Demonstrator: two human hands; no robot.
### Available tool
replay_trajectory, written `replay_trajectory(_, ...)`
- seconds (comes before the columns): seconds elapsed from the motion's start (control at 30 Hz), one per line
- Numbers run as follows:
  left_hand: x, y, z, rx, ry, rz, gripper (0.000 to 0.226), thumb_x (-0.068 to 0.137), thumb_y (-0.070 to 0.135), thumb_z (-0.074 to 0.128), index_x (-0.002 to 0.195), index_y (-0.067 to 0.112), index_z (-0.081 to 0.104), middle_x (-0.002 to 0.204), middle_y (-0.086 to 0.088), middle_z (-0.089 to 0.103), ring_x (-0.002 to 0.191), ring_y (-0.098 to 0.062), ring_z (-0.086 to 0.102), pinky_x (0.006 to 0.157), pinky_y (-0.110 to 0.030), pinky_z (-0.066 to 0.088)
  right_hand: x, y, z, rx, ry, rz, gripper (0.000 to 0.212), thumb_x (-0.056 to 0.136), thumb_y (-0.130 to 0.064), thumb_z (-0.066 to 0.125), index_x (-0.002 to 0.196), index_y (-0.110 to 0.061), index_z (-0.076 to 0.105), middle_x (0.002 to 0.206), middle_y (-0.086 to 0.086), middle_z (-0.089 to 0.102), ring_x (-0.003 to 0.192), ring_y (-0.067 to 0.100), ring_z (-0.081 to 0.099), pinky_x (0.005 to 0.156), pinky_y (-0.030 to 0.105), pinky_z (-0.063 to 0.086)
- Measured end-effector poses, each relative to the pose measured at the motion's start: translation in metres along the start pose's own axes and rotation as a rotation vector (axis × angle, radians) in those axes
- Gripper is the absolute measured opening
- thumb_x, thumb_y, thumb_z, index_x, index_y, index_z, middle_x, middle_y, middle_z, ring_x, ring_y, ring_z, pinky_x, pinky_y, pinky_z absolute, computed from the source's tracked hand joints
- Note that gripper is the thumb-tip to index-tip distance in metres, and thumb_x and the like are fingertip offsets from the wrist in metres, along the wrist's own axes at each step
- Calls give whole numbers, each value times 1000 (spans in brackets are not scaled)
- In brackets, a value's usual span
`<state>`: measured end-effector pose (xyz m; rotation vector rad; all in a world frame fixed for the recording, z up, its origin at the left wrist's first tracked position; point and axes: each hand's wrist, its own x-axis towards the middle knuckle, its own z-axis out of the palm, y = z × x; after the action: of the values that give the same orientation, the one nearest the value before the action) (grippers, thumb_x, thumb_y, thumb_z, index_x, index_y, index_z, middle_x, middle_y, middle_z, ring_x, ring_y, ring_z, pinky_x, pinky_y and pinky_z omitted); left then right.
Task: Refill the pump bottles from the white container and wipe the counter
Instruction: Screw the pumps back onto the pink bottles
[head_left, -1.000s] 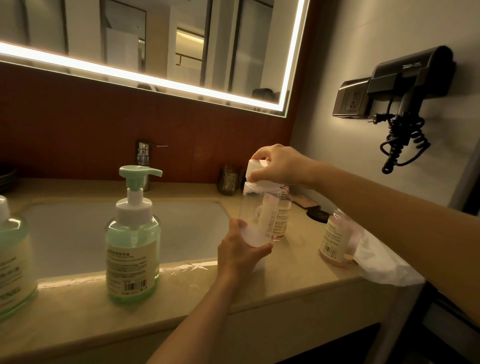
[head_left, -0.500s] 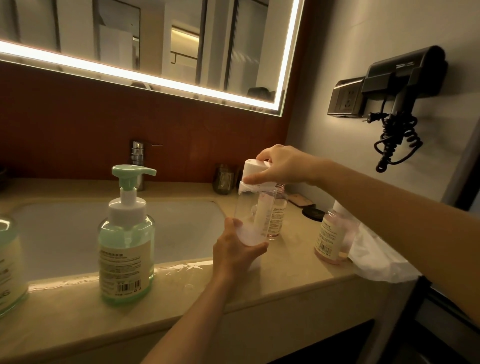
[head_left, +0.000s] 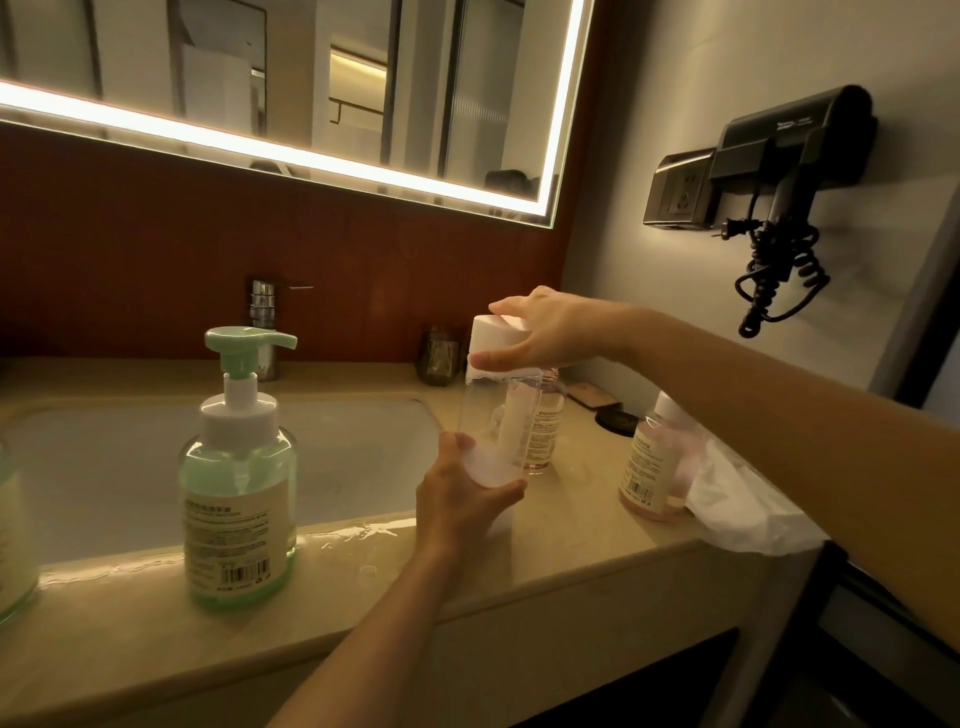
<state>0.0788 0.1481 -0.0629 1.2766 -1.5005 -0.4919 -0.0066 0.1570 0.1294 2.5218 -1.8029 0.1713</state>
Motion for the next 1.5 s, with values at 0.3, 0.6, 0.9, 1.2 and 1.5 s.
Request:
replay_trajectory(0.3, 0, 0, 0, -3, -2, -3, 67, 66, 37, 80, 115, 17, 39, 114, -4, 55, 88, -14, 51, 67, -18, 38, -2, -5, 2, -24, 48, -84, 63, 89, -46, 50, 143, -21, 30, 143, 6, 35, 125, 25, 40, 96, 32, 38)
replay_trajectory(0.6, 0, 0, -1, -1, -4, -3, 67, 65, 38, 80, 114, 17, 40, 114, -4, 55, 88, -13, 50, 69, -20, 40, -2, -3, -2, 90, 0, -66, 64, 88, -35, 57, 144, -25, 27, 146, 4, 33, 128, 25, 39, 95, 31, 40)
replay_trajectory(0.9, -1, 1, -2, -14, -14, -3, 65, 66, 36, 80, 113, 18, 39, 113, -3, 55, 88, -14, 51, 67, -19, 38, -4, -3, 1, 37, -46, -19, 76, 84, -52, 54, 146, -30, 17, 153, 3, 14, 135, 31, 27, 106, 43, 33)
replay_trajectory(1.2, 0, 1, -1, 2, -4, 1, 66, 66, 38, 79, 114, 17, 39, 112, -3, 55, 87, -14, 50, 66, -18, 38, -3, 3, 3, -109, 102, -109, 68, 82, -52, 57, 139, -21, 37, 134, 4, 45, 117, 20, 44, 89, 29, 39)
replay_trajectory(1.5, 0, 1, -1, 0, -5, 1, 65, 66, 38, 80, 113, 18, 39, 112, -2, 55, 87, -13, 50, 65, -17, 36, -1, 5, 1, -26, 58, -121, 63, 86, -47, 56, 140, -23, 34, 138, 4, 45, 117, 20, 47, 92, 31, 42)
